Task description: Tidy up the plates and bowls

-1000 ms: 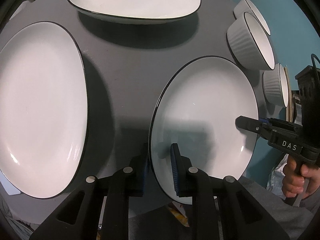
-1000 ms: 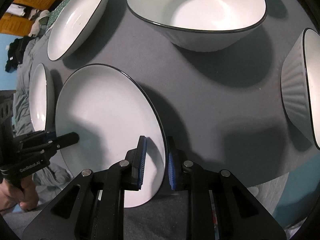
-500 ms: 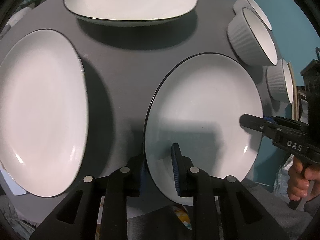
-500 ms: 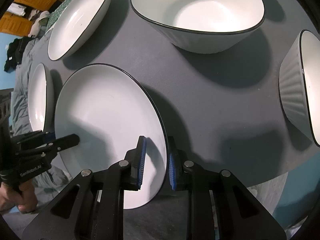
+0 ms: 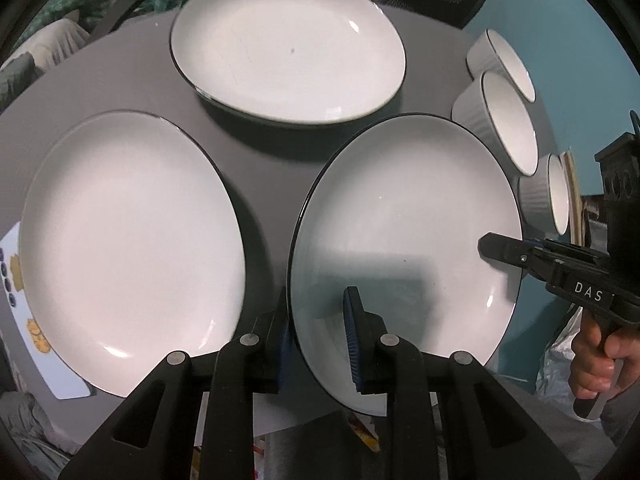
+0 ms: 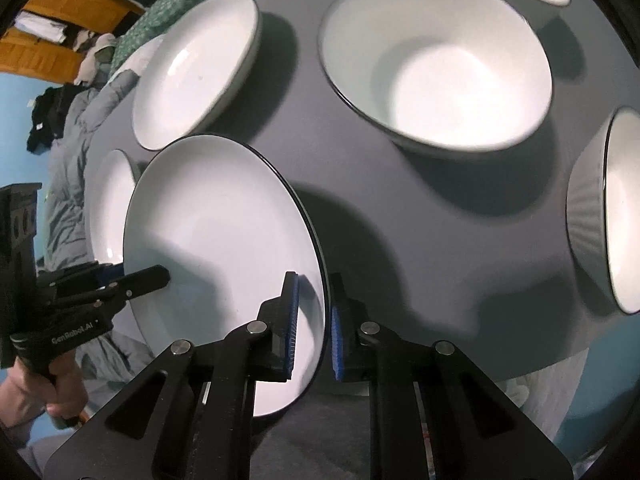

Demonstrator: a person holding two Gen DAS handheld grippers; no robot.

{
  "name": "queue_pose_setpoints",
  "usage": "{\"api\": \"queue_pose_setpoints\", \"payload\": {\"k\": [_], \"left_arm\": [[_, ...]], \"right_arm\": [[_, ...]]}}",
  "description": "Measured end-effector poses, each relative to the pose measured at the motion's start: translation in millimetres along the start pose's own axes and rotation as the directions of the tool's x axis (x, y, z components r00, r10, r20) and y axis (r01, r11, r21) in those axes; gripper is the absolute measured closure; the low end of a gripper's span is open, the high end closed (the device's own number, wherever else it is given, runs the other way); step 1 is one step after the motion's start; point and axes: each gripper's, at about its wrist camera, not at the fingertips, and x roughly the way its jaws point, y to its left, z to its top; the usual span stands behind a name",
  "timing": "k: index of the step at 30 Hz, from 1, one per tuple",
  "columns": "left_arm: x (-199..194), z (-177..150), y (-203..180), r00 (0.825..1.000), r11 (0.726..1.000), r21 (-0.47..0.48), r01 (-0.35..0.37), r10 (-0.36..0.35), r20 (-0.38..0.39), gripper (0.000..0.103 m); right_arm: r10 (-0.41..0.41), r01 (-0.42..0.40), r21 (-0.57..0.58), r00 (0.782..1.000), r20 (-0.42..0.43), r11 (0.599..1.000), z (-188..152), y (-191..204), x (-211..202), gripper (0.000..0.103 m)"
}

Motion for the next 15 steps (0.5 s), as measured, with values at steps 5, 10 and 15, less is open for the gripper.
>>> {"api": "queue_pose_setpoints", "payload": {"k": [5,10,15], "left_arm": [[-10,7,8,1.000,1.000,-0.015,-0.005,0.006,0.027,0.080],[-19,21,21,0.998,0.999,-0.043,-0.004,0.006,0.055,0.080],[-26,37,32,0.997,0.998,-0.066,-0.016,0.021,0.075,0.080]], "right_arm": [[-0.006,0.007,-0.032,1.000,0.024,0.999,14,13,-5,0.089],[-0.008,0.010,-0.059,0.999,0.033,0.998,32,28,-3,0.090],[0.001,0.002,-0.079,0.999,0.034,0.997,55,43,4,0.090]]}}
